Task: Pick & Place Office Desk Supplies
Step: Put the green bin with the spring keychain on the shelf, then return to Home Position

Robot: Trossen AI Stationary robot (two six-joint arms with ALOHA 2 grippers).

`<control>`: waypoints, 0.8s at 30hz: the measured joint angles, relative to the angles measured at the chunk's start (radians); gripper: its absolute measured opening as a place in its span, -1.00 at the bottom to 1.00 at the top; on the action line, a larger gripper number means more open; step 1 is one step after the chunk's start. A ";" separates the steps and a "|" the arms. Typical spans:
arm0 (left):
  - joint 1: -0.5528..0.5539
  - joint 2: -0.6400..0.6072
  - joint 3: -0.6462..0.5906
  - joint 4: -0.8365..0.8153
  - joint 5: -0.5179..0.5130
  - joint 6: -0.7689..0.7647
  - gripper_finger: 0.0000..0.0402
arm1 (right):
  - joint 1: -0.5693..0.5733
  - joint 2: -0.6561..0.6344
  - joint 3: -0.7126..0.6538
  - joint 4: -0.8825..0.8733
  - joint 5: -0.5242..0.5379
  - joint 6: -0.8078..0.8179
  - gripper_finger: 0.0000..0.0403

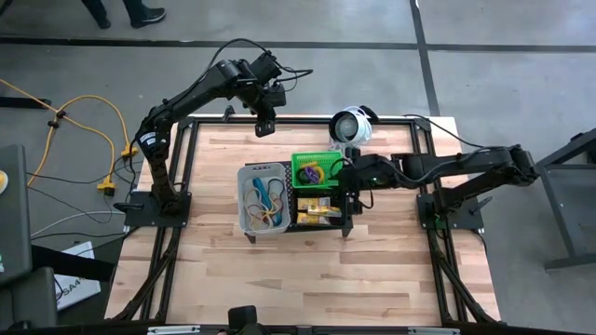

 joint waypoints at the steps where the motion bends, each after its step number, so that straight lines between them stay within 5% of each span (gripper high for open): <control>1: 0.000 0.000 0.000 0.000 0.000 0.000 -0.37 | 0.000 -0.007 0.000 0.005 -0.001 -0.003 -0.63; 24: 0.000 -0.027 0.000 -0.008 0.011 -0.005 -0.37 | -0.001 -0.077 0.000 0.089 -0.069 0.004 -0.64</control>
